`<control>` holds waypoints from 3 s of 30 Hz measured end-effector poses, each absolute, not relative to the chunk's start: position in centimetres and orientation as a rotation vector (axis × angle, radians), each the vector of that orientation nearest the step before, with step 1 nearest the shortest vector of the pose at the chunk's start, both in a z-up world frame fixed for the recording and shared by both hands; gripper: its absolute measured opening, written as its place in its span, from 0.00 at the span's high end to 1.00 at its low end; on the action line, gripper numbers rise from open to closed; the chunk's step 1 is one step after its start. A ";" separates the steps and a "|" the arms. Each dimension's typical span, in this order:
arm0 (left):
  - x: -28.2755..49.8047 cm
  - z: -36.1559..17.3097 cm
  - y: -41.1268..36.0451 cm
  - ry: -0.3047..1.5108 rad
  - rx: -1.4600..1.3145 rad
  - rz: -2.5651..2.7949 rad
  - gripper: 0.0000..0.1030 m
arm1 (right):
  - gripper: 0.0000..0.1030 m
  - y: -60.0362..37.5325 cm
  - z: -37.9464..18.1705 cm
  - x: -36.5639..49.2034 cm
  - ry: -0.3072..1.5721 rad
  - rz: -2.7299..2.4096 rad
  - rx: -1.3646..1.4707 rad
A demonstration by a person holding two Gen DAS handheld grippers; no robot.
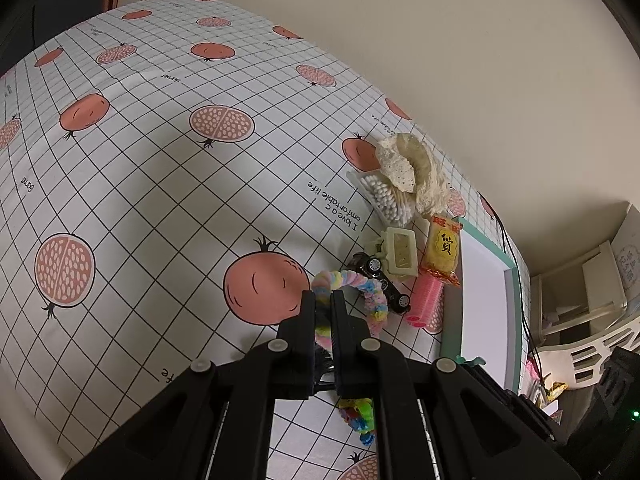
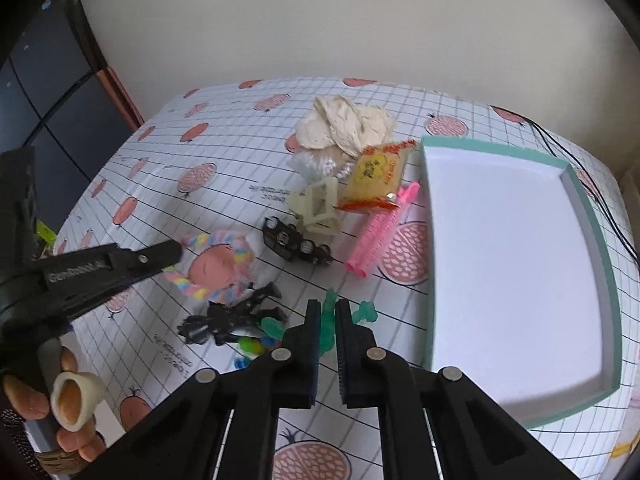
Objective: Organize objects
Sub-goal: 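Carry both toys into the teal tray and open both grippers, then move the right gripper back to the colourful building-block toy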
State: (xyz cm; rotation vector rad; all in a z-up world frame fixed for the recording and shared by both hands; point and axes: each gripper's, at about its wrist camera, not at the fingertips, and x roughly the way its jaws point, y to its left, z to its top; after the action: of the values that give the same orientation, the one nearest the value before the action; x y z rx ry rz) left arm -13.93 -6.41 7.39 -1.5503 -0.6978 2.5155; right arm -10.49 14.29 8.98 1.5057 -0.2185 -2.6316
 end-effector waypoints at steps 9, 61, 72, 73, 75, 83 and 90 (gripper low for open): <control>-13.6 9.1 -5.4 -0.710 -1.408 2.526 0.94 | 0.93 18.7 10.1 -9.6 -0.345 -2.722 1.455; -10.9 6.6 16.2 -0.114 -1.353 2.328 0.80 | 0.90 33.2 6.6 -5.3 -0.641 -2.885 1.689; -10.7 7.0 14.2 -0.084 -1.373 2.409 0.40 | 0.50 32.1 6.9 -5.1 -0.597 -2.887 1.688; -10.6 7.0 14.0 -0.087 -1.371 2.414 0.35 | 0.46 32.1 6.8 -5.1 -0.597 -2.890 1.689; -10.6 7.1 13.7 -0.087 -1.366 2.431 0.28 | 0.37 32.1 6.8 -5.1 -0.588 -2.897 1.689; -10.6 7.2 13.1 -0.066 -1.347 2.479 0.07 | 0.20 32.2 6.5 -5.0 -0.584 -2.903 1.710; -10.6 7.5 12.5 -0.055 -1.332 2.520 0.00 | 0.00 32.1 6.4 -4.9 -0.562 -2.913 1.705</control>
State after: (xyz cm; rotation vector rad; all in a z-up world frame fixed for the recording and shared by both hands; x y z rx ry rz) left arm -10.62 12.54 7.51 -1.3322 -0.0554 2.5204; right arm -4.88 32.13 6.38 1.7047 -0.5619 -2.9128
